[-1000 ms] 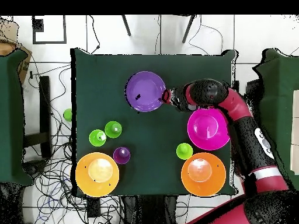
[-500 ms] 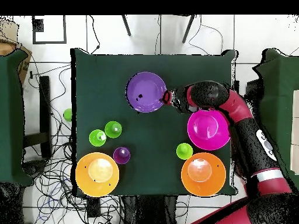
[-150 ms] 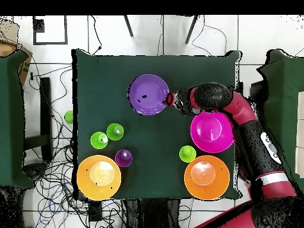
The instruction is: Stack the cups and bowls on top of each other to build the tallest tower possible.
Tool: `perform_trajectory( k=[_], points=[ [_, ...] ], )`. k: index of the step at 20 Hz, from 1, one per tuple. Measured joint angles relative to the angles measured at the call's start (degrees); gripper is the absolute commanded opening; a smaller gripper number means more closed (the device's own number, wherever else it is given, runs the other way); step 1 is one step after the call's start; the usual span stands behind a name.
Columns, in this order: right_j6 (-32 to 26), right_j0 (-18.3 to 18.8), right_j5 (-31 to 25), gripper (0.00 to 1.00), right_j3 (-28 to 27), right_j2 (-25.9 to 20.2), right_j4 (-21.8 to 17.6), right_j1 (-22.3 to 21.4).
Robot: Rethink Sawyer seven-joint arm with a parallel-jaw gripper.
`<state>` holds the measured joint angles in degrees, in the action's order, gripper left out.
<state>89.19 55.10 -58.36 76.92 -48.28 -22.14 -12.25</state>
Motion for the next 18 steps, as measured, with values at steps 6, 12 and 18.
perform_trajectory(
  k=[6, 12, 18],
  points=[
    [0.0, 0.14, 0.78, 0.0, 0.0, 0.0, -0.22, 0.0],
    [0.0, 0.72, 2.05, 0.0, 0.0, 0.0, -0.47, 0.0],
    [0.0, 1.23, 2.05, 0.0, -0.1, 0.0, -0.69, 0.11]
  ],
)
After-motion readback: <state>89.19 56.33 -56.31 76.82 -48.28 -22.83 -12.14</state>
